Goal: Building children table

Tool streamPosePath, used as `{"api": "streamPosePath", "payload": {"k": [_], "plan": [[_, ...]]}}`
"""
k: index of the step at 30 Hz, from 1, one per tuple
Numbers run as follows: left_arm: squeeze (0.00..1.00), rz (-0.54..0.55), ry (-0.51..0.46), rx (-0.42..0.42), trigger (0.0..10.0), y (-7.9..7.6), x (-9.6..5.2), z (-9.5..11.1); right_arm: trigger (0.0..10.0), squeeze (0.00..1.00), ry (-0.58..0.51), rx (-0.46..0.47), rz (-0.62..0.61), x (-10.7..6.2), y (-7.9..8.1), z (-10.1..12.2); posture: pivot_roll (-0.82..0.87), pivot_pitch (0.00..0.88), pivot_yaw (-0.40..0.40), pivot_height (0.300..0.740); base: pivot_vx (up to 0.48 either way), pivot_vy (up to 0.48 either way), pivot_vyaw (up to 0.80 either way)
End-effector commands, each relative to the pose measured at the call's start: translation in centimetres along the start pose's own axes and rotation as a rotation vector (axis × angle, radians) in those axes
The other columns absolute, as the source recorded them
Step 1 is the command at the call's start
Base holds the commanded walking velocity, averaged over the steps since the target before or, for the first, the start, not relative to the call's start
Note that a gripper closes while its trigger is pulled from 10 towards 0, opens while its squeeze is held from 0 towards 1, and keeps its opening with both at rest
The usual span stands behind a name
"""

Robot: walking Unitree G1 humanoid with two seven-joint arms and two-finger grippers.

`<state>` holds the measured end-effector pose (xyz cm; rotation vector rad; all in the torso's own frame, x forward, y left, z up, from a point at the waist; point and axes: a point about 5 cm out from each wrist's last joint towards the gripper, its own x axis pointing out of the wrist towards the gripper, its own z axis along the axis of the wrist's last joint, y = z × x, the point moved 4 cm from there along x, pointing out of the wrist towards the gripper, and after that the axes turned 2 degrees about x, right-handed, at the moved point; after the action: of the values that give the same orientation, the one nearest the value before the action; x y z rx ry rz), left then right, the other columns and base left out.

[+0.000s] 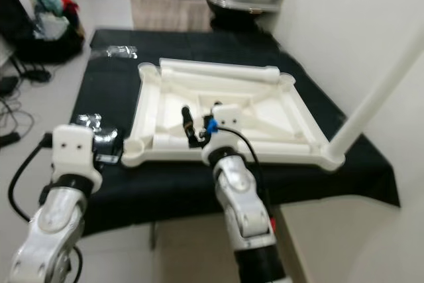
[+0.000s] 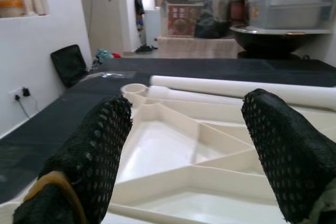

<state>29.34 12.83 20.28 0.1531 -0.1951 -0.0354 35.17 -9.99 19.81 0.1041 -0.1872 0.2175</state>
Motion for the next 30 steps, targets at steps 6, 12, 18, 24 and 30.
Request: {"api": "streamPosePath", "payload": {"k": [6,12,18,24,30], "plan": [[0.00,-0.024,0.073,-0.028,10.0,-0.5,-0.2,-1.2,10.0,0.00,0.014,0.003,-0.035,-0.1,-0.9,-0.2,0.08,0.044,-0.117,0.740,0.182,0.000,0.00],[0.00,-0.110,0.180,-0.092,10.0,-0.4,0.1,-2.6,10.0,0.00,0.011,0.013,-0.042,0.0,-0.8,-0.1,0.08,0.052,-0.119,0.740,0.000,0.000,0.00],[0.00,-0.260,0.244,-0.203,10.0,0.2,0.8,-2.9,10.0,0.00,-0.007,0.025,-0.054,0.5,-0.9,0.6,0.08,0.066,-0.114,0.740,0.000,0.000,0.00],[0.00,-0.374,0.325,-0.339,10.0,-0.4,1.4,-3.3,10.0,0.00,-0.011,0.029,-0.073,1.0,-1.1,1.1,0.08,0.071,-0.110,0.740,0.000,0.000,0.00],[0.00,-0.413,0.426,-0.413,10.0,1.0,3.9,-3.4,10.0,0.00,0.005,0.014,-0.100,1.4,-1.4,1.2,0.08,0.087,-0.105,0.740,0.000,0.000,0.00]]}}
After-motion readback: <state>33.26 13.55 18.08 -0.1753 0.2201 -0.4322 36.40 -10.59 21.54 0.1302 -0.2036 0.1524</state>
